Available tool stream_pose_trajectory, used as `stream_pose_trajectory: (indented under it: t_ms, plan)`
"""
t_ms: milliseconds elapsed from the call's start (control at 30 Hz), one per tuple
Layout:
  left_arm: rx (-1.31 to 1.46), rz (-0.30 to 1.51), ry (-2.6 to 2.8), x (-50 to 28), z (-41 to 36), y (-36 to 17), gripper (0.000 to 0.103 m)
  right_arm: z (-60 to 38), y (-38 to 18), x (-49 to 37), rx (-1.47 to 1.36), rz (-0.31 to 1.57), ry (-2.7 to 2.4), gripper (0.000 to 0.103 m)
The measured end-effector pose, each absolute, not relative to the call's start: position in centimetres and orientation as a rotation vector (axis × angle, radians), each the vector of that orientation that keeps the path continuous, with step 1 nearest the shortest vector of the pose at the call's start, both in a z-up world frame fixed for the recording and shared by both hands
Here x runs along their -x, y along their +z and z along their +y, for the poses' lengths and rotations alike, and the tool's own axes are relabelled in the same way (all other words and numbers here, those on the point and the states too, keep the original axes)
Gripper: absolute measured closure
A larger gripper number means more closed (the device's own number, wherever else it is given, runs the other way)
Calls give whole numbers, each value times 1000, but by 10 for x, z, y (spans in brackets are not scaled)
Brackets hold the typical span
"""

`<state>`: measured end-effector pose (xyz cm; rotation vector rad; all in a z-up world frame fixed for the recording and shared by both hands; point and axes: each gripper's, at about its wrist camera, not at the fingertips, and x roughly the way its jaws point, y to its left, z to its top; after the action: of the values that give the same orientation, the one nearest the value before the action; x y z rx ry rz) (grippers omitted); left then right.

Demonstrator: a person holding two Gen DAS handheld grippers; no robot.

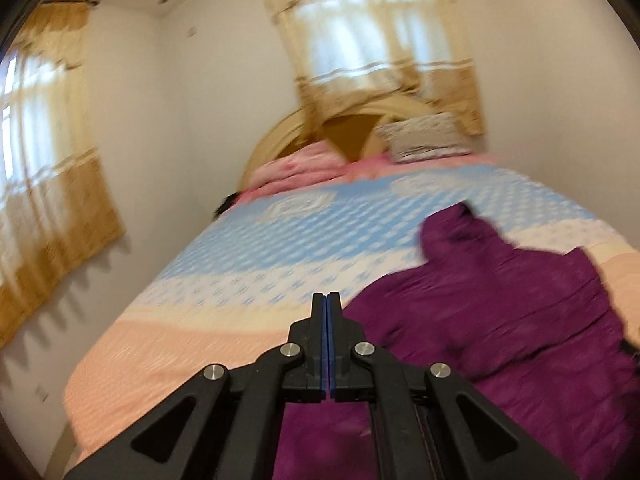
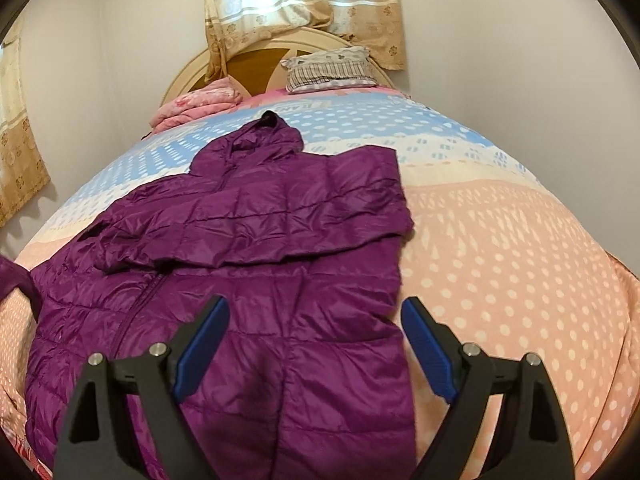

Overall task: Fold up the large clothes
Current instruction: 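Lift the sleeve with the left gripper and fold it across the body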

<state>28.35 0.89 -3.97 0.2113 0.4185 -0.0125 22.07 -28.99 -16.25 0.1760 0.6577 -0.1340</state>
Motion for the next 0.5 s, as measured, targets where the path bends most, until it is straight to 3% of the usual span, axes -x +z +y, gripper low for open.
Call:
stream_pose_trajectory:
  t_ms: [233,433,467,500]
  plan:
    - [-161,489,-95,-309,-39,-44,102,-295,-164,-214,-151,683,-122,10]
    - [-122,613,14,-314,27,-75,101,-269,-165,-219,-106,693,-46,7]
    - [-112,620,49,-310,46,-79,100,-263,-166,-220,-96,692,-40,7]
    - [-104,621,86,-302,68,-84,91,-259,-166,-220,-87,691,-34,7]
